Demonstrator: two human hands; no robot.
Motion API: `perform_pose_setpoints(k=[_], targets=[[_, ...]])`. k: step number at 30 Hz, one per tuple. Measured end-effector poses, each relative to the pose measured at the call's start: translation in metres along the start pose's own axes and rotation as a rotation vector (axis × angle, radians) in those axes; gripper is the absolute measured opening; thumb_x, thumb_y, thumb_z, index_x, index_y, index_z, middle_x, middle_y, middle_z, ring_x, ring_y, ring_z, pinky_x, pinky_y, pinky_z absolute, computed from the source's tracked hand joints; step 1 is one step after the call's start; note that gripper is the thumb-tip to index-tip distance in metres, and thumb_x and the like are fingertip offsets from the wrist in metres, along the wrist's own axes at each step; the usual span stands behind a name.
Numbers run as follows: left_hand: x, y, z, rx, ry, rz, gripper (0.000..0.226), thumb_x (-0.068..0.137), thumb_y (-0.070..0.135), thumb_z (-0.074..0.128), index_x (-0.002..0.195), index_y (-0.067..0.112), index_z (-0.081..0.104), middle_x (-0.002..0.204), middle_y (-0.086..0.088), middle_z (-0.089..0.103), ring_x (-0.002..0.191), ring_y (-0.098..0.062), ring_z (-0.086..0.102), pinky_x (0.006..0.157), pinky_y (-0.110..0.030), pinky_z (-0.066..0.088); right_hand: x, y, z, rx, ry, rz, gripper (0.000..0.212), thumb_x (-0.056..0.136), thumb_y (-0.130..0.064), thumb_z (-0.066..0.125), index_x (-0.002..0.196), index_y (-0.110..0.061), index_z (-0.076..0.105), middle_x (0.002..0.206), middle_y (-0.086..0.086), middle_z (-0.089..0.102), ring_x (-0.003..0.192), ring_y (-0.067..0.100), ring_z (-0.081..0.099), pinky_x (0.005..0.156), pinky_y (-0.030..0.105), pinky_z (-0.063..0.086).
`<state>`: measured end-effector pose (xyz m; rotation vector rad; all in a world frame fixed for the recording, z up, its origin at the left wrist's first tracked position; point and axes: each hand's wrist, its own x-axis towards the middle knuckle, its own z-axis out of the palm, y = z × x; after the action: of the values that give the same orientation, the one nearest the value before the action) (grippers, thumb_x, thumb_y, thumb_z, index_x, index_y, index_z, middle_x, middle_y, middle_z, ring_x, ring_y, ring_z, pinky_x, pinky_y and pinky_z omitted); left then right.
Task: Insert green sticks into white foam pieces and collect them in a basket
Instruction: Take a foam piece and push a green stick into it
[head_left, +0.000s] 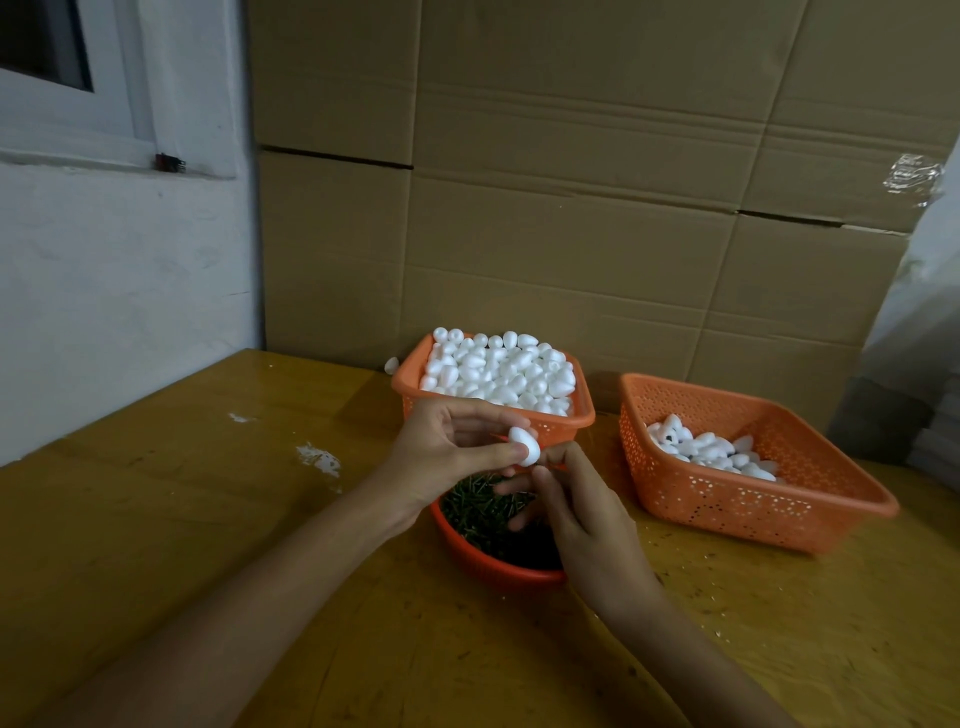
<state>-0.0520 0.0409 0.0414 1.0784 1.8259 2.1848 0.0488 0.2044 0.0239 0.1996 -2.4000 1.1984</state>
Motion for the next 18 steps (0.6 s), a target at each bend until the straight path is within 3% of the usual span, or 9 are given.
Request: perform_pose_setpoints(k=[5, 9, 13, 18], targets=[[0.0005, -0.0013, -0.0021, 0.009, 0.006, -0.008, 0.029, 0.08, 0.009, 0.086, 0.107, 0.004, 0.079, 0.106, -0.015, 0.08, 0.095, -0.042, 0.075, 0.086, -0.038, 0.063, 0.0002, 0.0004, -0.0012, -0.038, -0.029, -0.024, 0.013, 0.112, -0.028, 0.041, 0.122, -0.031, 0.05, 0.113, -0.025, 0.073, 0.085, 0.009, 0.077, 0.085, 0.055, 0.057], [-0.0007, -0.0012, -0.0017, 0.023, -0.011, -0.024, 0.027, 0.078, 0.015, 0.091, 0.103, 0.011, 0.082, 0.103, -0.014, 0.081, 0.095, -0.036, 0.077, 0.082, -0.034, 0.064, 0.001, 0.0039, 0.0007, -0.062, -0.046, -0.036, 0.007, 0.112, -0.027, 0.043, 0.119, -0.026, 0.041, 0.11, -0.026, 0.074, 0.083, 0.007, 0.076, 0.084, 0.055, 0.057], [-0.0005, -0.001, -0.003, 0.03, -0.033, -0.024, 0.028, 0.077, 0.019, 0.091, 0.103, 0.014, 0.082, 0.102, -0.013, 0.081, 0.09, -0.025, 0.079, 0.081, -0.031, 0.063, 0.0015, 0.006, 0.0014, -0.1, -0.054, -0.065, 0.012, 0.112, -0.029, 0.042, 0.12, -0.031, 0.033, 0.111, -0.03, 0.073, 0.079, 0.003, 0.075, 0.08, 0.049, 0.058], [-0.0003, -0.001, -0.0031, 0.038, -0.056, -0.018, 0.033, 0.075, 0.027, 0.091, 0.106, 0.021, 0.082, 0.104, -0.009, 0.081, 0.101, -0.026, 0.078, 0.081, -0.031, 0.063, 0.0006, 0.0095, 0.0036, -0.113, -0.023, -0.074, 0.014, 0.111, -0.032, 0.043, 0.117, -0.034, 0.031, 0.106, -0.024, 0.075, 0.079, 0.004, 0.075, 0.079, 0.051, 0.058]])
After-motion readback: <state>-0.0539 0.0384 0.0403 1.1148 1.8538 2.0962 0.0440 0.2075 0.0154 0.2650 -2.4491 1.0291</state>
